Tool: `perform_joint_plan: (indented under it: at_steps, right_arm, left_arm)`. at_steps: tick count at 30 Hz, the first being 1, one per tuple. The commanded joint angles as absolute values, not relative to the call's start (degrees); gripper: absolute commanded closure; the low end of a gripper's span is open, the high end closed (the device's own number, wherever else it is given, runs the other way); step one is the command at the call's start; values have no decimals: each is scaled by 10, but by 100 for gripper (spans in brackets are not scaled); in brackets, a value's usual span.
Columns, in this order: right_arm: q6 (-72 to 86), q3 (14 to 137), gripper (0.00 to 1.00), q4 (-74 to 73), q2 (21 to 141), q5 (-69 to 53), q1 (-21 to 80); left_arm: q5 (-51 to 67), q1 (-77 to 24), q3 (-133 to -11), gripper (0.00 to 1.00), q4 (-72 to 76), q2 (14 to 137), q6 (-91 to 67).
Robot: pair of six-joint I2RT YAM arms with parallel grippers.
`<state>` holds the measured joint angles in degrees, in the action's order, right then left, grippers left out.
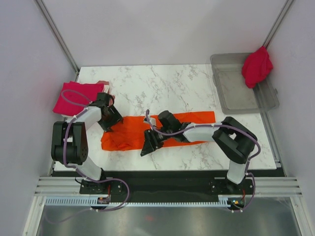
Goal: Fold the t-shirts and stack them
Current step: Fold the tshirt
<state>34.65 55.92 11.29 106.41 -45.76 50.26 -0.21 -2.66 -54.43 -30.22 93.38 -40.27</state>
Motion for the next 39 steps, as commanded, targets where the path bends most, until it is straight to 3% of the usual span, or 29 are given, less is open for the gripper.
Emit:
perform_joint_plan:
  at_steps: [1,5,9,14,34,37,39]
  right_arm:
    - [317,537,29,100,1002,-408,505]
    - [321,579,31,14,995,-281,504]
    - [379,599,46,14,1030,-227,505]
    - [448,605,56,66,1063,-216,506]
    - [490,615,57,76,1114,-154,533]
    - [492,615,61,79,1117,-149,534]
    - [492,613,72,79,1115,-142,534]
  left_arm:
    - [-31,-26,-554,25,-308,910,-397]
    - [-25,-31,-551,25,-308,881,-398]
    - [-30,-34,-546,25,-309,860,-400]
    - [-28,-35,-544,25,-310,851,-398]
    - [-39,-69,-520,25,-310,826,-409]
    - [-48,-90,-505,25,-309,824,-417]
    - [-47,-98,-502,25,-308,847,-420]
